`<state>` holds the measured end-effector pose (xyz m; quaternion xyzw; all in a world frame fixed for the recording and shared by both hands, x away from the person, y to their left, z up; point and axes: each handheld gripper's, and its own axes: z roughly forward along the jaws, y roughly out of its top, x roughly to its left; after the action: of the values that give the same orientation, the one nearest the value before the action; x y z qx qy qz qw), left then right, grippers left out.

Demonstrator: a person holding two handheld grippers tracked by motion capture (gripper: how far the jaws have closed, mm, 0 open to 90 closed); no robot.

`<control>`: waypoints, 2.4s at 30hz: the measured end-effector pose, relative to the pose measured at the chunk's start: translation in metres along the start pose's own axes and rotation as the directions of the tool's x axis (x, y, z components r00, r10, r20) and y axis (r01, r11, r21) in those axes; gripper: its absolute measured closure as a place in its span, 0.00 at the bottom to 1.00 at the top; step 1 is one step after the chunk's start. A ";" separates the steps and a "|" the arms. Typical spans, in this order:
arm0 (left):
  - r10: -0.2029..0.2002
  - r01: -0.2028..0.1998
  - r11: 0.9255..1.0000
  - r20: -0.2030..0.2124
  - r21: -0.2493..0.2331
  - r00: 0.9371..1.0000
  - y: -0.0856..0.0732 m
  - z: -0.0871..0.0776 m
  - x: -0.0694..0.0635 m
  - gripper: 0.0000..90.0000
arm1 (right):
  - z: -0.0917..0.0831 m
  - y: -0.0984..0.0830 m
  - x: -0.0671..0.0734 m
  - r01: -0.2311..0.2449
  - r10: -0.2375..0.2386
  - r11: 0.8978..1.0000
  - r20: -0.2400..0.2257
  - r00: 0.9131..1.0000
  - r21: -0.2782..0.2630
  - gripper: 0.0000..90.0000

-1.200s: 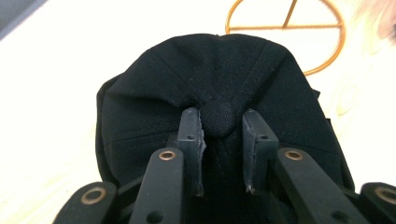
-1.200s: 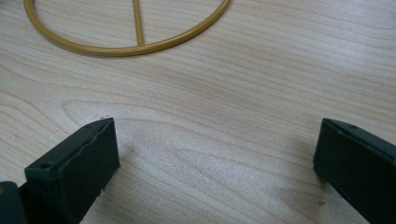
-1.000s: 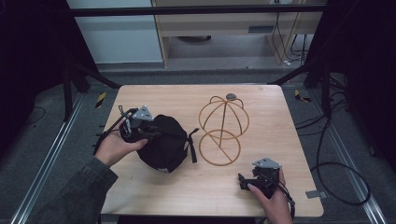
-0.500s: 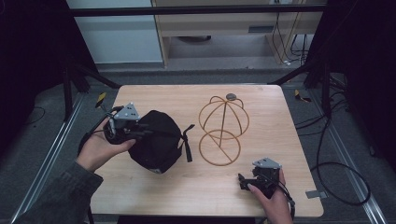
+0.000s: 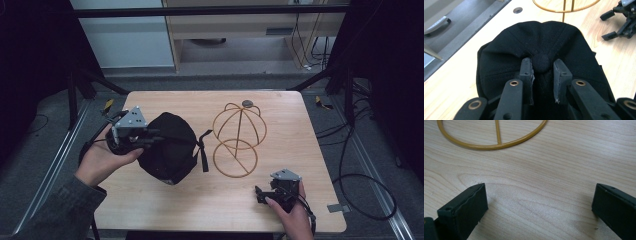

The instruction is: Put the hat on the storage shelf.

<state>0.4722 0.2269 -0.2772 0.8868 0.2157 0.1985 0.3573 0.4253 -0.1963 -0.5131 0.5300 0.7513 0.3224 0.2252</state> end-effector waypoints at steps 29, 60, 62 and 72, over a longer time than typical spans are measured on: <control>0.025 -0.025 0.995 -0.005 -0.093 1.000 0.068 -0.053 0.007 0.81 | 0.000 0.000 -0.001 0.010 -0.010 1.000 0.000 1.000 0.001 0.00; 0.011 -0.010 0.997 0.020 -0.074 1.000 0.129 -0.022 0.029 0.82 | 0.001 0.001 0.000 0.000 0.000 1.000 0.002 1.000 -0.001 0.00; 0.029 -0.027 0.998 0.037 -0.062 0.999 0.133 -0.020 0.027 0.82 | 0.001 0.001 0.000 -0.003 0.003 1.000 0.002 1.000 -0.001 0.00; 0.063 -0.057 0.995 0.063 -0.086 0.996 0.156 -0.009 0.014 0.82 | 0.002 0.001 0.000 0.003 -0.003 1.000 0.003 1.000 -0.001 0.00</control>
<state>0.5172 0.1377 -0.1564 0.8830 0.1685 0.1888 0.3952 0.4274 -0.1958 -0.5133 0.5294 0.7515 0.3216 0.2270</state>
